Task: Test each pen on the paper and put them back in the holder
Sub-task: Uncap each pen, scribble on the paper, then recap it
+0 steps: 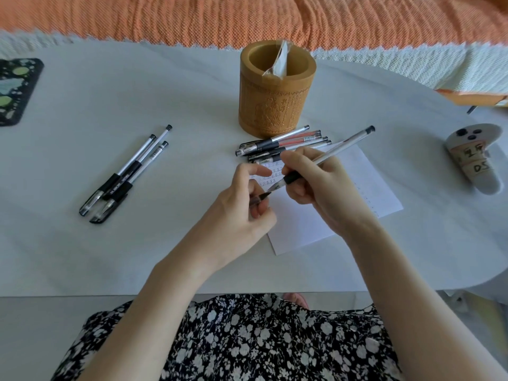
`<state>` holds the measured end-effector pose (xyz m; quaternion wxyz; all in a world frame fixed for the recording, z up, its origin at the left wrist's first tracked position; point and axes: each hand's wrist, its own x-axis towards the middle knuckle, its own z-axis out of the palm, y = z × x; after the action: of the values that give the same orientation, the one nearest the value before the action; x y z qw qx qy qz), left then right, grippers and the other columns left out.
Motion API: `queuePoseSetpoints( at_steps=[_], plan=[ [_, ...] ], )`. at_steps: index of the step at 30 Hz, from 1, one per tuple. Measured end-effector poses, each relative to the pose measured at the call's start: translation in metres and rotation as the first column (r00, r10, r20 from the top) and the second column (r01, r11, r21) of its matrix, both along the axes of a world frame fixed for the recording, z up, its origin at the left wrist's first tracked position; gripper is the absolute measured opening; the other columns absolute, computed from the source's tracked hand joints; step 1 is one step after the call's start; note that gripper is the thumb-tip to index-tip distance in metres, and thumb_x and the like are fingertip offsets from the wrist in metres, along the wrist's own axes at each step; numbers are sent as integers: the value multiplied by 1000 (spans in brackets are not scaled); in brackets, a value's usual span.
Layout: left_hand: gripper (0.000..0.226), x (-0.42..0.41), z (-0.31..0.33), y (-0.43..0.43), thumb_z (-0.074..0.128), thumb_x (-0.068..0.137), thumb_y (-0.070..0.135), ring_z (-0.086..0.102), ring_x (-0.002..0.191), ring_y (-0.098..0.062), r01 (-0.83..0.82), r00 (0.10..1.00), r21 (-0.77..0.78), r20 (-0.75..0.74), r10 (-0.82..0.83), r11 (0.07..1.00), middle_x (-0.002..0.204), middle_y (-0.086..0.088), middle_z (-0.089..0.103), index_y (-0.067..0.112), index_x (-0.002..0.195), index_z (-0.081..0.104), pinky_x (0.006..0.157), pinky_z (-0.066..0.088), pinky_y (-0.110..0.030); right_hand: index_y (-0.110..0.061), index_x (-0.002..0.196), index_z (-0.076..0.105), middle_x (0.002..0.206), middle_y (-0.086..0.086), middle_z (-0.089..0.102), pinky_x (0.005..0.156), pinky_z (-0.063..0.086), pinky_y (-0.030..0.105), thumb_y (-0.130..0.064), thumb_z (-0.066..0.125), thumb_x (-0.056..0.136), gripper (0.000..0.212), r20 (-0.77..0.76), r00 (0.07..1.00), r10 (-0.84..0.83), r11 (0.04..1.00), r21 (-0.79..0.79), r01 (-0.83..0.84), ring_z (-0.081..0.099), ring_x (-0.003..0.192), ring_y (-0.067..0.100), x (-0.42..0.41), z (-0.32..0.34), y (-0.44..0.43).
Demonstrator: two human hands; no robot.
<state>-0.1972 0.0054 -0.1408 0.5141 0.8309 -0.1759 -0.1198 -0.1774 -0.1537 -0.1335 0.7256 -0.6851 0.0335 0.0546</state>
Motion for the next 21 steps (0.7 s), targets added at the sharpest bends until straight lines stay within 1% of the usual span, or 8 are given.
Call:
queuePoseSetpoints(
  at_steps=[5,8,10,13,14,16,18,21],
  plan=[
    [39,0,0,-2,55,85,9,54,77,-15,15,1000,-21,6,-15,1000,81,-4,56,22,116,37,73,44,-24,-5,67,51,45,-3,38,43,28,19,-10,56,93,27,16,996,90,995,-53,-89,31,42,12,-2,-2,4],
    [33,0,0,-3,52,88,11,54,78,-16,19,1000,-35,9,-19,999,86,-6,59,22,115,36,71,44,-25,-4,69,52,47,-3,41,44,29,18,-12,61,91,25,41,990,135,987,-92,-131,34,43,11,-3,-3,4],
    [30,1,-1,-2,47,92,11,57,86,-17,25,999,-77,-19,-26,997,95,-3,62,24,116,36,77,44,-26,-5,65,51,45,-5,43,44,28,19,-16,67,87,28,83,986,147,985,-105,-138,35,43,13,-3,-5,4],
    [45,3,-3,-1,47,94,6,61,97,-8,3,1000,-128,-24,-6,992,109,2,65,28,132,35,92,46,-24,-10,62,62,48,0,53,43,28,21,-23,69,81,24,153,965,211,976,-90,-199,41,47,21,-1,-8,0],
    [49,5,-4,0,48,94,5,62,94,-5,-5,1000,-121,-3,5,993,107,3,66,27,136,35,90,46,-22,-6,67,67,52,4,57,43,30,21,-27,70,80,25,156,959,236,971,-77,-227,44,48,21,-1,-7,-1],
    [48,7,-4,1,50,93,4,64,78,-2,-23,999,-128,34,27,991,92,4,68,20,136,38,76,46,-12,7,85,68,61,6,62,47,36,19,-32,70,75,41,89,965,247,969,-10,-247,51,55,18,-2,-5,-7],
    [36,8,-2,4,54,90,5,67,70,-4,-68,997,-188,21,73,980,86,3,69,14,125,48,69,47,-9,6,95,68,67,4,66,51,40,19,-27,66,77,37,27,968,249,966,62,-250,54,59,13,-3,-3,-11],
    [16,8,1,6,62,86,15,69,63,-13,-154,987,-204,12,160,967,82,-2,72,6,100,63,63,57,-24,4,97,69,67,2,66,49,40,18,-20,59,82,30,50,969,241,967,77,-244,51,55,9,-4,-3,-8]
  ],
)
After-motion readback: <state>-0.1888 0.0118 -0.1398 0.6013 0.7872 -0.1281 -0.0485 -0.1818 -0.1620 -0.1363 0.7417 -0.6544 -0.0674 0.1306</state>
